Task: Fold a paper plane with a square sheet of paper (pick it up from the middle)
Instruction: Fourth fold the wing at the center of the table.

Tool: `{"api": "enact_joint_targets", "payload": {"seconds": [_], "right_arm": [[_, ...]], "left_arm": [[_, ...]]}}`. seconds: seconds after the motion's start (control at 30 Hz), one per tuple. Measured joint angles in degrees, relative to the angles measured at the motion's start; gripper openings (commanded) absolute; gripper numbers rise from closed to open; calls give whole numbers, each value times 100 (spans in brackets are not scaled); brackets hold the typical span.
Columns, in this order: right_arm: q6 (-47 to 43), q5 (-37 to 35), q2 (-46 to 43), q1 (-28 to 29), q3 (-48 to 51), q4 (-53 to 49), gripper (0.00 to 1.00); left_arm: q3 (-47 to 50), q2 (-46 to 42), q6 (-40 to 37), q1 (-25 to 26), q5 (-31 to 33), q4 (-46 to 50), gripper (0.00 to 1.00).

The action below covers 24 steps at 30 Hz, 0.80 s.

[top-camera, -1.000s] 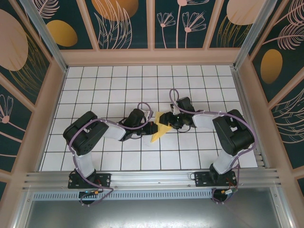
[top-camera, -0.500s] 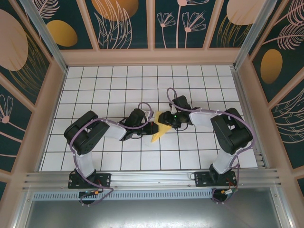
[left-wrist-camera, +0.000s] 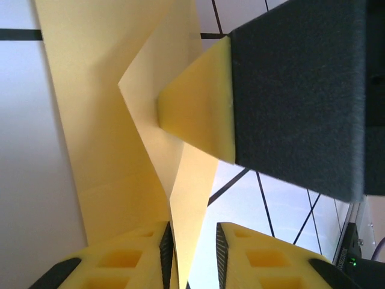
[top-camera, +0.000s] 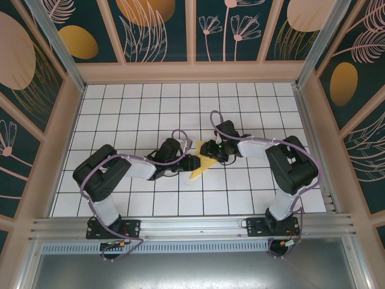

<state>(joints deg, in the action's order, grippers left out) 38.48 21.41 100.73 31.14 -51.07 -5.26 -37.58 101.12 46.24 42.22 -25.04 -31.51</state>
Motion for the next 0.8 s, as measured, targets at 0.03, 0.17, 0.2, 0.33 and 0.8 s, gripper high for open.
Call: {"api": "enact_joint_targets", "payload": {"seconds": [0.03,0.17,0.2,0.33,0.8], "right_arm": [[2,-4,4,0,-4,-2,54],[7,-17,7,0,-17,-22,54],[7,-20,9,2,-17,-22,54],[28,-39,11,9,-22,-28,54],[90,-46,59,15,-103,-85,58]], "left_arm": [[44,-83,13,2,24,57,30],[114,-525,28,11,365,509,25],[116,-667,24,11,507,625,24],[118,-1016,26,11,769,726,22],[15,-485,28,315,444,428,20]]}}
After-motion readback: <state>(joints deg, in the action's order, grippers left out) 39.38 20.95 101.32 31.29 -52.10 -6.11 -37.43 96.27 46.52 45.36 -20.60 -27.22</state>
